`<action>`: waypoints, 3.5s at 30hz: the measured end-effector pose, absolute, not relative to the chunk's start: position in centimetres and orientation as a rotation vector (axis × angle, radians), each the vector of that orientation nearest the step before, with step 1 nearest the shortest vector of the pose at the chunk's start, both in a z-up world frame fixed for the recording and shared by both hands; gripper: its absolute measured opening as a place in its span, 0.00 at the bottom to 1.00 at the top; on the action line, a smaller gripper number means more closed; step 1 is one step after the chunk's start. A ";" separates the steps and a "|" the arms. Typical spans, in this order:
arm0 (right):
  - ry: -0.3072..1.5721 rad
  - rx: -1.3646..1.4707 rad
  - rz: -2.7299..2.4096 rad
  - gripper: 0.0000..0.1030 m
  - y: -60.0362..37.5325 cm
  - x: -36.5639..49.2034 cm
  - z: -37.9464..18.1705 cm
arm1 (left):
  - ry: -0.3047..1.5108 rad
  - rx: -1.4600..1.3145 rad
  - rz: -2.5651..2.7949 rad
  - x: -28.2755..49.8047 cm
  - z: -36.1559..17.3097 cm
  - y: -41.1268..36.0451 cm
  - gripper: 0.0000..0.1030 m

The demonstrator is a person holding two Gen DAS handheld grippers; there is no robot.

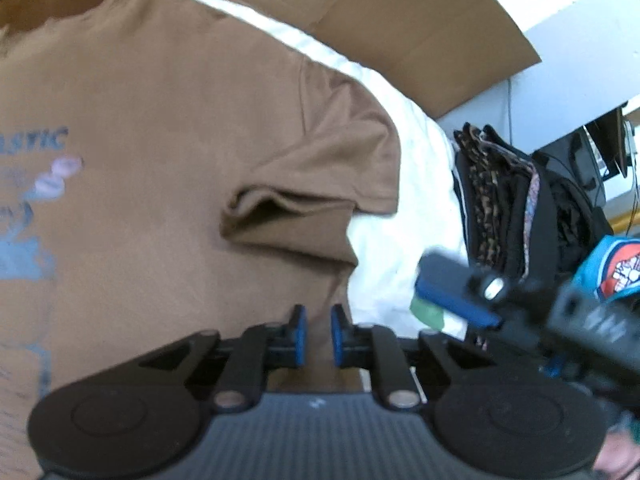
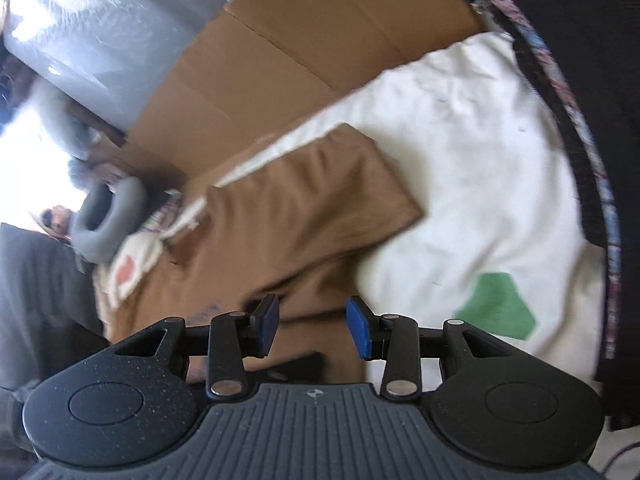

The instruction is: Fold clothes

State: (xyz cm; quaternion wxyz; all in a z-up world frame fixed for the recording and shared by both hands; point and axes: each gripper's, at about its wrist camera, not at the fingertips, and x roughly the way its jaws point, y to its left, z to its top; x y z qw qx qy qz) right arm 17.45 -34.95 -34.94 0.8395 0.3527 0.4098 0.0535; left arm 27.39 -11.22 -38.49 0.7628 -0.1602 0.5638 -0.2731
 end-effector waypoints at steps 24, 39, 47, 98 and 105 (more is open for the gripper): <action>0.943 0.433 0.056 0.41 -31.4 20.0 -38.8 | 1.132 -0.042 -0.500 31.3 -36.1 -10.8 0.18; 0.932 0.396 0.030 0.24 -31.7 19.9 -39.1 | 1.112 -0.095 -0.517 30.0 -32.3 -10.6 0.06; 0.943 0.446 0.041 0.23 -32.5 20.0 -39.3 | 1.167 -0.101 -0.460 28.8 -34.5 -9.7 0.06; 1.002 0.455 0.008 0.22 -34.9 15.9 -38.1 | 0.985 0.063 -0.648 30.5 -34.3 -21.9 0.35; 0.996 0.455 0.013 0.22 -35.0 15.7 -38.2 | 1.018 0.134 -0.650 30.4 -37.1 -24.2 0.37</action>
